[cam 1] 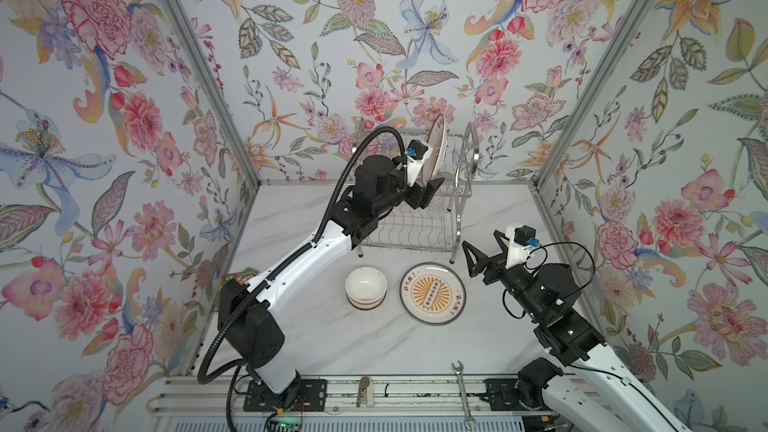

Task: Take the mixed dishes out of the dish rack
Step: 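Reach the left gripper to the next printed plate in the rack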

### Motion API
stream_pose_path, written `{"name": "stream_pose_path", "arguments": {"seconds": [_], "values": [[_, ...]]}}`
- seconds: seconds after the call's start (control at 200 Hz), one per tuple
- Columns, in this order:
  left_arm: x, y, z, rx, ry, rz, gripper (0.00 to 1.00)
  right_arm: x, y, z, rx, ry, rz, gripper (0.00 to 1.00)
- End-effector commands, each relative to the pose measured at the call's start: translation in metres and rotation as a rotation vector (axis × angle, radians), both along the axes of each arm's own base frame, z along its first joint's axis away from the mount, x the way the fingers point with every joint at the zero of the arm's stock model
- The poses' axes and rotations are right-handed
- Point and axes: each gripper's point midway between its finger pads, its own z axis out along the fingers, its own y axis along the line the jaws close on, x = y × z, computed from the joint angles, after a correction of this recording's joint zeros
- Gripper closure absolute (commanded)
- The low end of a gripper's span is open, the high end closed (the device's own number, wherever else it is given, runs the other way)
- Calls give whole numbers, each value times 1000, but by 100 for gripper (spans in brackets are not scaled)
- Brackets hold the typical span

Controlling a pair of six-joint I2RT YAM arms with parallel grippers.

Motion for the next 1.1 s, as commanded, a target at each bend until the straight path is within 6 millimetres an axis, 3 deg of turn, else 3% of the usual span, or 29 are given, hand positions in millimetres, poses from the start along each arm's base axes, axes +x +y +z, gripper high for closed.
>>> {"name": "stream_pose_path", "arguments": {"seconds": [0.0,0.305,0.455,0.821,1.096], "values": [[7,-10,11,-35,-14,20,24,-2,-6,13,9,-64,-29,1],[35,-20,6,-58,10,85,42,-4,-13,8,0,-59,-54,1],[43,-21,-1,-53,14,109,46,-3,-16,8,1,-60,-65,1],[50,-24,-2,-86,25,128,62,-3,-19,7,2,-54,-75,1],[50,-24,1,-111,30,132,69,-4,-22,9,8,-59,-79,1]]}}
